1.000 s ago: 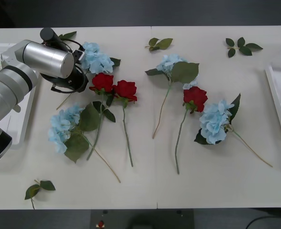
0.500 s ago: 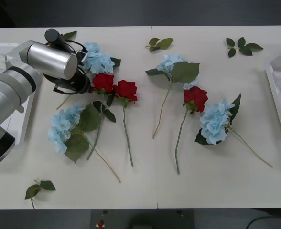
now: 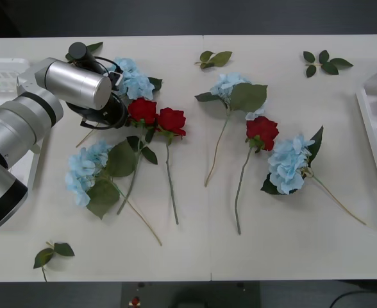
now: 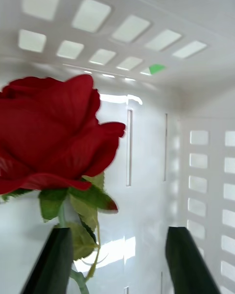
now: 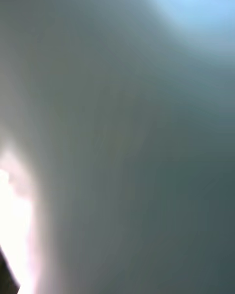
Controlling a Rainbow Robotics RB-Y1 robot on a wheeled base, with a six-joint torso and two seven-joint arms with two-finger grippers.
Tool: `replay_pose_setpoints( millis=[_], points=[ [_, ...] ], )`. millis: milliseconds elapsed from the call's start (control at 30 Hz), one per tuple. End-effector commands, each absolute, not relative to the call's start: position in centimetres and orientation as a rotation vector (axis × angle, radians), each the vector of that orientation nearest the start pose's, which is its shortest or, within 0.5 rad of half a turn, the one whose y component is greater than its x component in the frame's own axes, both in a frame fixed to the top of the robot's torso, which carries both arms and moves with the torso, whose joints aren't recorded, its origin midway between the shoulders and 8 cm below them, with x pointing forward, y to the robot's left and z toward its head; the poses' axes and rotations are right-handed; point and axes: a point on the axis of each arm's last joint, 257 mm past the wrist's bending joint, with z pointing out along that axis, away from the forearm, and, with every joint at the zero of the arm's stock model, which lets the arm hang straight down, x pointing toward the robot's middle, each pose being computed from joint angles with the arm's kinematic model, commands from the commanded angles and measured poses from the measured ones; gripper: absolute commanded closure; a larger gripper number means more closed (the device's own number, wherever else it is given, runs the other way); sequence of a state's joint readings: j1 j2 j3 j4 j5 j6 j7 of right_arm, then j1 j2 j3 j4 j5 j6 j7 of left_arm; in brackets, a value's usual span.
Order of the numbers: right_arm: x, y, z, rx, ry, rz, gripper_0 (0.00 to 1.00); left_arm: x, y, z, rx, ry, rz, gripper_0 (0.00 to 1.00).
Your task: Put the red flowers into the right box and the blue flowers into the left box
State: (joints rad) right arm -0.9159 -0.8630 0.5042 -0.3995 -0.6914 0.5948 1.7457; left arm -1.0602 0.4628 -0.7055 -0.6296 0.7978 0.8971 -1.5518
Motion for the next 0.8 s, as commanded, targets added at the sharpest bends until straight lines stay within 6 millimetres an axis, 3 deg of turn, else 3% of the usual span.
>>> replay_pose_setpoints(
  millis=[33, 67, 267, 600, 800],
  points=[
    [59.7, -62.7, -19.9, -0.042, 2.336, -0.716, 0.1, 65.9, 21.7, -25.6, 0.354, 2.497, 0.094, 0.8],
    [59.7, -62.8, -19.8, -0.045, 2.336, -0.72, 0.08, 65.9, 21.7, -25.6, 0.352, 2.498, 0.094, 0.99],
    [60.4, -60.8, -20.2, -0.043, 2.349, -0.635, 0.0, 65.9, 21.7, -25.6, 0.354, 2.497, 0.094, 1.0],
    [61.8, -48.9, -18.7, -0.159, 2.456, -0.237, 0.0, 67.0, 21.1, -23.2, 0.364, 2.443, 0.075, 1.0],
    [60.1, -42.0, -18.0, -0.378, 2.461, -0.096, 0.0, 68.1, 21.6, -19.9, 0.394, 2.372, 0.08, 1.0]
  ],
)
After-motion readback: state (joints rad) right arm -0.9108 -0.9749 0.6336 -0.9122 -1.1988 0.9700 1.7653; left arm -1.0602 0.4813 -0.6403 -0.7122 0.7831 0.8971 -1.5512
